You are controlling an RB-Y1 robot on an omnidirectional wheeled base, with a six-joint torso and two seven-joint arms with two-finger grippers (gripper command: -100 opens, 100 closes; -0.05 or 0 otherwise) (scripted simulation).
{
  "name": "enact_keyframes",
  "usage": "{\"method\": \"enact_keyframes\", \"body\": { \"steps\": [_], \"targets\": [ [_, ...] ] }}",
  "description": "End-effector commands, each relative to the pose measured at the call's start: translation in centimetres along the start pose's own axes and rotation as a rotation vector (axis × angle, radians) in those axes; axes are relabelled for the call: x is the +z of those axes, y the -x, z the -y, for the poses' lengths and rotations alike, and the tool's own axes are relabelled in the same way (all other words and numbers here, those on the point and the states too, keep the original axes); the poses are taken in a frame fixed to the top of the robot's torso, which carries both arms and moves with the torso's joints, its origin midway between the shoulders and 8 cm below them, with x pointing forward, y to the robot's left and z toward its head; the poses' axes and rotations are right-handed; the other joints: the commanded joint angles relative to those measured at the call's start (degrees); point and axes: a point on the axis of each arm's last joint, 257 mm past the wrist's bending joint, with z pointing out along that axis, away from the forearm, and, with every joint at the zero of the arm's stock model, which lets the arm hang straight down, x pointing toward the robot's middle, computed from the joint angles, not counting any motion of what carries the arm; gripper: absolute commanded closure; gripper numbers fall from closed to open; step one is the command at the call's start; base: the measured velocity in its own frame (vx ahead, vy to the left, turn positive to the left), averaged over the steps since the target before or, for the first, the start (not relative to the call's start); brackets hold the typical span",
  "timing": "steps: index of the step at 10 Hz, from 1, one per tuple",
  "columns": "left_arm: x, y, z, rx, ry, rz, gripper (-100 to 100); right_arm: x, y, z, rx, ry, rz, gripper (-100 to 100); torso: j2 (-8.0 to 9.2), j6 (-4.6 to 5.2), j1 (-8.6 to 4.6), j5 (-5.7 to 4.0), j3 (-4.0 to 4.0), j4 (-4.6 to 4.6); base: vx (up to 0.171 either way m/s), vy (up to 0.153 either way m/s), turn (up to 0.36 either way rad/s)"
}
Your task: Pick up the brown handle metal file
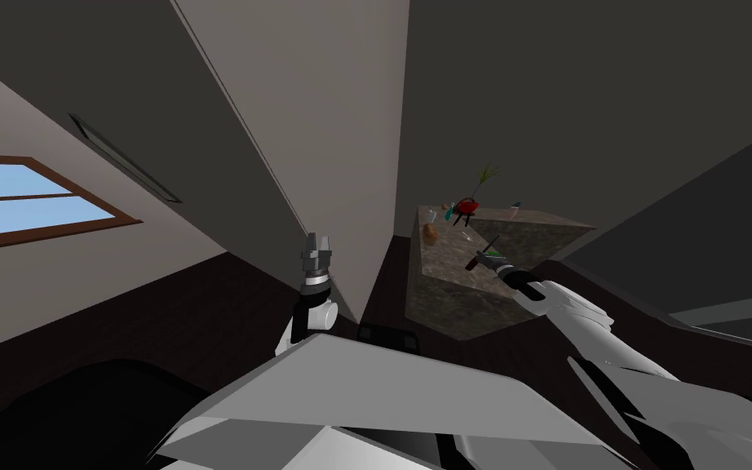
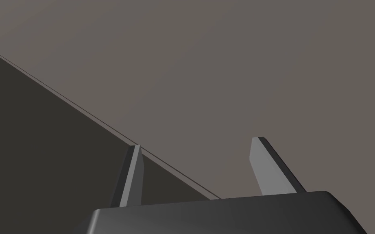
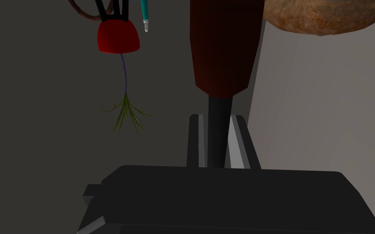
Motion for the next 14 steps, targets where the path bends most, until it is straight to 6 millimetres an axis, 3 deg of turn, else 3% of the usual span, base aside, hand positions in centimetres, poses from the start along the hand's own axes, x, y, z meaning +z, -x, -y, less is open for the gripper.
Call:
{"method": "enact_keyframes", "body": {
  "steps": [1,5,6,7,8,9,11,12,13,14],
  "targets": [
    [0.0,0.0,0.0,0.0,0.0,0.0,0,-0.9,-1.1,0.8,0.012,-0.035,-0.009,100,0.0,0.0,0.0,0.0,0.0,0.0,0.018,-0.007,0.12],
    [0.0,0.0,0.0,0.0,0.0,0.0,0,-2.7,-2.5,1.2,0.011,-0.053,-0.019,100,-0.34,-0.09,-0.26,-0.26,-0.3,-0.27,0.023,-0.028,0.068],
    [0.0,0.0,0.0,0.0,0.0,0.0,0,-2.5,-1.7,0.6,0.007,-0.04,-0.003,100,-0.31,-0.02,-0.28,-0.34,-0.32,-0.34,0.001,-0.003,-0.022],
    [0.0,0.0,0.0,0.0,0.0,0.0,0,-3.6,-2.6,1.7,0.02,-0.081,-0.014,100,-0.29,-0.03,-0.26,-0.34,-0.32,-0.34,0.012,-0.028,0.123],
    [0.0,0.0,0.0,0.0,0.0,0.0,0,-4.0,-2.5,1.0,0.01,-0.062,-0.007,100,-0.31,-0.08,-0.33,-0.4,-0.35,-0.38,0.012,-0.039,0.07],
    [0.0,0.0,0.0,0.0,0.0,0.0,0,-5.0,-3.1,2.1,0.025,-0.105,-0.015,100,-0.35,-0.07,-0.37,-0.42,-0.38,-0.4,0.019,-0.042,0.107],
    [0.0,0.0,0.0,0.0,0.0,0.0,0,-5.5,-2.6,0.9,0.012,-0.076,-0.001,100,-0.41,-0.01,-0.49,-0.49,-0.43,-0.47,0.013,-0.031,0.032],
    [0.0,0.0,0.0,0.0,0.0,0.0,0,-6.7,-3.4,2.0,0.025,-0.119,-0.013,100,-0.4,-0.02,-0.44,-0.49,-0.43,-0.46,0.014,-0.03,0.114],
    [0.0,0.0,0.0,0.0,0.0,0.0,0,-7.4,-3.8,1.7,0.019,-0.111,-0.02,100,-0.42,-0.05,-0.49,-0.52,-0.45,-0.49,0.022,-0.038,0.083],
    [0.0,0.0,0.0,0.0,0.0,0.0,0,-7.1,-2.9,1.0,0.014,-0.095,-0.002,100,-0.45,0.03,-0.56,-0.61,-0.51,-0.57,0.009,-0.019,-0.015]
  ]
}}
